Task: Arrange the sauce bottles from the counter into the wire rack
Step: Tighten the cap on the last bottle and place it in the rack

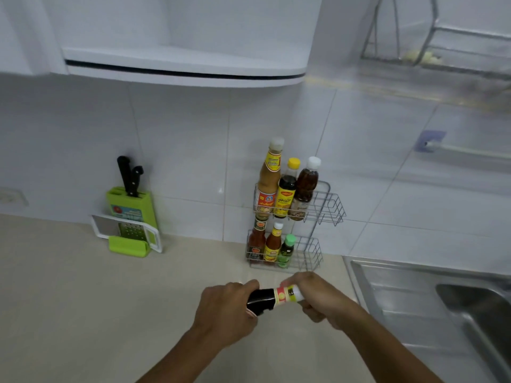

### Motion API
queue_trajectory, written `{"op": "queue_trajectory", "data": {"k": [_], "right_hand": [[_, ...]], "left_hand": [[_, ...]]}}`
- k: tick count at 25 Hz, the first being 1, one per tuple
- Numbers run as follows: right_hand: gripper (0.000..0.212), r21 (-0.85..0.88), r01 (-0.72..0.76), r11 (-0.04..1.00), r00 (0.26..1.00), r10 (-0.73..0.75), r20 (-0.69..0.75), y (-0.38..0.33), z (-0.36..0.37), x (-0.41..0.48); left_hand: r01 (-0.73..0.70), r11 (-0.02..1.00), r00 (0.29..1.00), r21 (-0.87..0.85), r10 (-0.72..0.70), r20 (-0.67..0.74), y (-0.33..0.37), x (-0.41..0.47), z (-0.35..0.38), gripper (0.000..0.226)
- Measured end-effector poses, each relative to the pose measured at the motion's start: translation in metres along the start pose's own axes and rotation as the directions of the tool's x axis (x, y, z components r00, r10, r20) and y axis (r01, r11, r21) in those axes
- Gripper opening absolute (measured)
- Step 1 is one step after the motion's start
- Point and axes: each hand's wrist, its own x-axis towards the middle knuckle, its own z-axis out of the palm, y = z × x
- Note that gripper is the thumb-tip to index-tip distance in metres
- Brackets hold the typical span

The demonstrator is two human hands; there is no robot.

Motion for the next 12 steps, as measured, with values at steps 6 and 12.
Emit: {"op": "queue_trajectory", "data": {"k": [6, 12], "right_hand": [[0.024, -0.450, 0.528, 0.720, 0.795, -0.605, -0.034, -0.003, -0.019, -0.008], [0.032, -0.008, 0.042, 0.999, 0.995, -0.043, -0.086, 0.018, -0.021, 0.006]], "left_hand": [[0.441, 0.580, 0.806, -0.685, 0.080, 0.587, 0.014, 0.015, -0.012, 0.039], [-0.008, 1.000, 1.000, -0.021, 0.008, 0.030, 0.029, 0.016, 0.022, 0.041]]}}
